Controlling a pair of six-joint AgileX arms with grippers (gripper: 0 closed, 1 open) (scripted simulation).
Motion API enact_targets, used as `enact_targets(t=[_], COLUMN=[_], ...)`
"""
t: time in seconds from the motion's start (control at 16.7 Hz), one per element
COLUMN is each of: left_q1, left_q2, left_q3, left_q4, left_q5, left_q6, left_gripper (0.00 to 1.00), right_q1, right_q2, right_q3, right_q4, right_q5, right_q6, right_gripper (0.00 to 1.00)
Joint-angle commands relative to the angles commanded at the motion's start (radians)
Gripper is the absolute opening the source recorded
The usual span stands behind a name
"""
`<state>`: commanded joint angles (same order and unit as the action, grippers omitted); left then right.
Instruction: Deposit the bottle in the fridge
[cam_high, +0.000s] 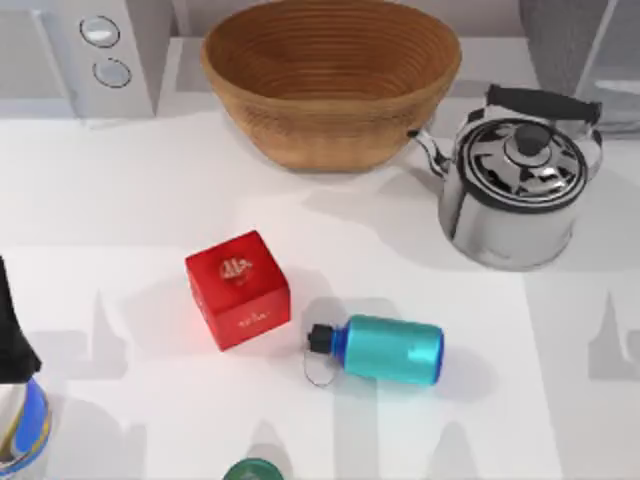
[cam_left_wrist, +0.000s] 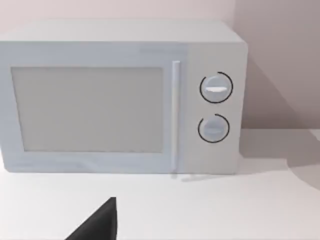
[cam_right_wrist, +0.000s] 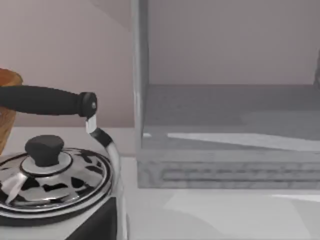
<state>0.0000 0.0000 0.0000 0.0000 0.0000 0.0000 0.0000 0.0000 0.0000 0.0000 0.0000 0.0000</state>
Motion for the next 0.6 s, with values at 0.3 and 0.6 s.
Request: enact_targets(t=[0.3,0.6], left_q1=[0.0,0.0], left_q2=[0.0,0.0], left_q3=[0.0,0.0], left_q4=[0.0,0.0], left_q5=[0.0,0.0], left_q6=[0.0,0.0], left_gripper=[1.0,1.0], right_q1=[0.04,0.194], right_q2=[0.061,0.373], right_q3=[0.042,0.245], right_q4=[-0.059,-0.306], right_q5=[-0.014,-0.054], right_q6=[-0.039,-0.191], right_gripper=[1.0,1.0])
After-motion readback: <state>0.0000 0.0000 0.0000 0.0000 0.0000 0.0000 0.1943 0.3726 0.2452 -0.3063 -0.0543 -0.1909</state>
